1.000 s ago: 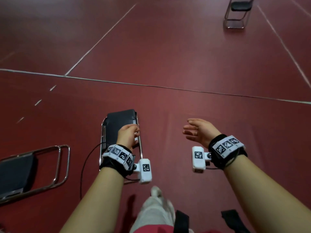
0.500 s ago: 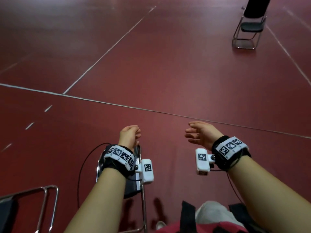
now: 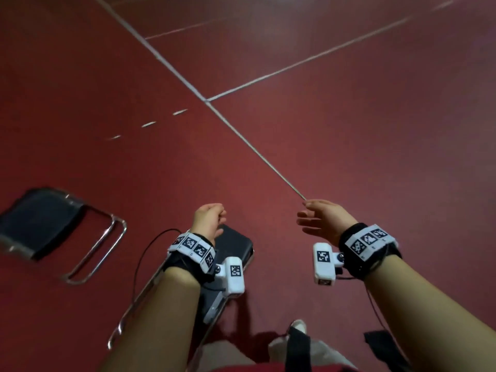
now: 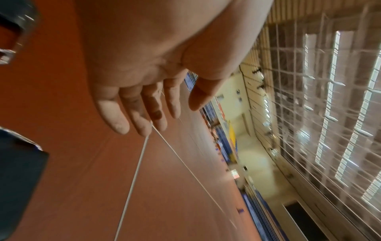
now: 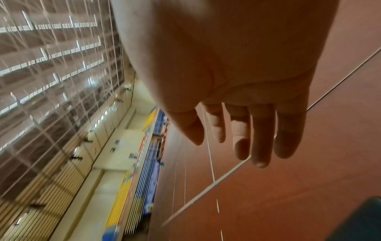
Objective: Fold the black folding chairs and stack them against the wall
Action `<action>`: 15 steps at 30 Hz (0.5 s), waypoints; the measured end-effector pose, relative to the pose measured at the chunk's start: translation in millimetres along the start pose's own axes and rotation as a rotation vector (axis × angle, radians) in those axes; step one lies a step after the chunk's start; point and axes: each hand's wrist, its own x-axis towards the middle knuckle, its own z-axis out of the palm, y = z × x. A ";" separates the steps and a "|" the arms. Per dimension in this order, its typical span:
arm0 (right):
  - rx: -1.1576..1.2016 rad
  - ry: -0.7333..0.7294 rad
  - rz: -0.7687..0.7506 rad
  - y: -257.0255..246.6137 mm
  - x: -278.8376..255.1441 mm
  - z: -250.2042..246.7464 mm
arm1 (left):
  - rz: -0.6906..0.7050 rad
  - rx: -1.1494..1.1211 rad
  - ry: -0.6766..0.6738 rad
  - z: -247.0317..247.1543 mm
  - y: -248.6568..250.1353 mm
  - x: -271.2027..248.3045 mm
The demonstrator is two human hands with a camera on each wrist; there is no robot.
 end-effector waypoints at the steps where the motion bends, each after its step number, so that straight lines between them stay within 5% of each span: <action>1: -0.047 -0.048 0.003 -16.2 20.5 6.1 | -0.017 -0.043 0.061 -1.0 1.6 8.2; 9: -0.321 -0.375 0.074 -74.9 131.1 111.3 | -0.123 -0.304 0.372 -32.8 2.4 56.8; 15: -0.447 -0.456 0.160 -89.0 181.3 178.2 | -0.151 -0.377 0.502 -62.1 19.7 96.5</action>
